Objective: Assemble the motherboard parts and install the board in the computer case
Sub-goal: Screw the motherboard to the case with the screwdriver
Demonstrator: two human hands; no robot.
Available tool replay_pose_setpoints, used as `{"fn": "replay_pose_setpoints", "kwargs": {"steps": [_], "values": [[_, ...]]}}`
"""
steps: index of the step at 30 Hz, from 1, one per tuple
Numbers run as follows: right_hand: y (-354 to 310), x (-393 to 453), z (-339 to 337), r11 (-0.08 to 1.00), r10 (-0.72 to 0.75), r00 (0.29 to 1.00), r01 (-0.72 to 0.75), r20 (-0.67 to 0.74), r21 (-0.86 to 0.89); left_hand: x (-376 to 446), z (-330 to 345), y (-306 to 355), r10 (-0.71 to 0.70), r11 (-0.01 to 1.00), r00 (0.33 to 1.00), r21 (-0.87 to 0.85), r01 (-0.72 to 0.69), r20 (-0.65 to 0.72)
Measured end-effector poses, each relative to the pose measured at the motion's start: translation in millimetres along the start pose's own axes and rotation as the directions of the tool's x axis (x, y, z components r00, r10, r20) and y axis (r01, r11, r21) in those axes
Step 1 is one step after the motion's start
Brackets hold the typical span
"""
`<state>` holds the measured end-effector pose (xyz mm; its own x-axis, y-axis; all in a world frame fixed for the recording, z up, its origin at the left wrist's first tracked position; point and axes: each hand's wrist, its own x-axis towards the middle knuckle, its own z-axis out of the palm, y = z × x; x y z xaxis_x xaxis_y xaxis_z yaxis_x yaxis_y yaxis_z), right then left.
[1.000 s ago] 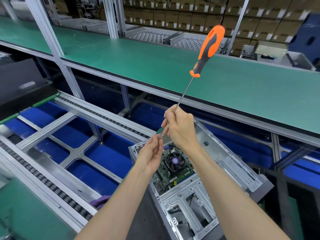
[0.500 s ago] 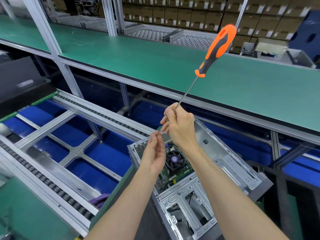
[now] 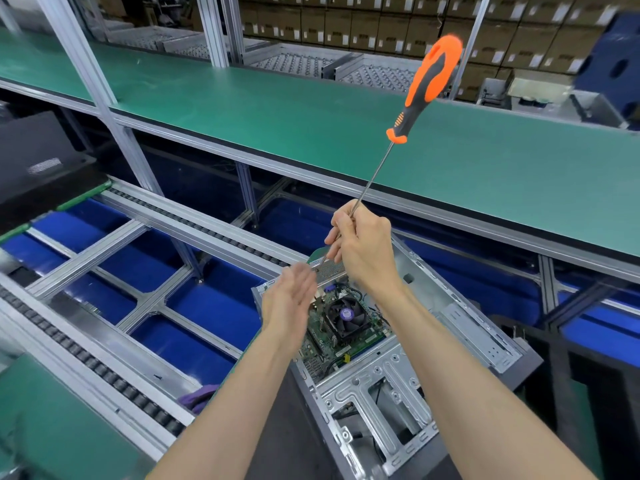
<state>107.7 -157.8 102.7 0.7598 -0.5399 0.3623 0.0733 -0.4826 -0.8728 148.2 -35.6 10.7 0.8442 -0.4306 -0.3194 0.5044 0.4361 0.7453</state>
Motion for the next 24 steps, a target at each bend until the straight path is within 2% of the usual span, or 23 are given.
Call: {"fn": "replay_pose_setpoints", "kwargs": {"steps": [1,3,5,11,16,21,24], "values": [[1.2,0.2,0.2,1.0,0.002,1.0,-0.002,0.01,-0.012,0.1,-3.1,6.5,0.121,0.973,0.993,0.196,-0.119,0.003],[3.7,-1.0,3.7,0.999,0.004,0.999,-0.003,0.044,-0.036,2.0,-4.4,21.3,0.308,0.757,0.937,0.553,-0.348,0.167],[6.0,-3.6,10.1,0.998,0.017,0.997,-0.011,0.081,-0.068,5.3,2.7,33.2,0.302,0.564,0.883,0.679,-0.469,0.36],[11.4,-11.3,25.5,0.992,0.04,0.988,-0.022,0.149,-0.124,22.8,-4.2,41.8,0.244,0.343,0.85,0.778,-0.527,0.468],[1.5,0.1,26.3,0.992,-0.039,0.995,0.05,0.094,-0.116,35.2,-27.1,35.8,0.137,0.17,0.901,0.886,-0.431,0.412],[0.0,4.8,32.0,0.993,-0.052,0.992,0.063,0.111,-0.102,44.9,-37.4,34.9,0.184,-0.01,0.871,0.887,-0.461,0.455],[6.1,-1.5,38.8,0.995,-0.035,0.989,0.047,0.141,-0.088,45.1,-39.1,36.9,0.232,0.027,0.845,0.866,-0.5,0.481]]}}
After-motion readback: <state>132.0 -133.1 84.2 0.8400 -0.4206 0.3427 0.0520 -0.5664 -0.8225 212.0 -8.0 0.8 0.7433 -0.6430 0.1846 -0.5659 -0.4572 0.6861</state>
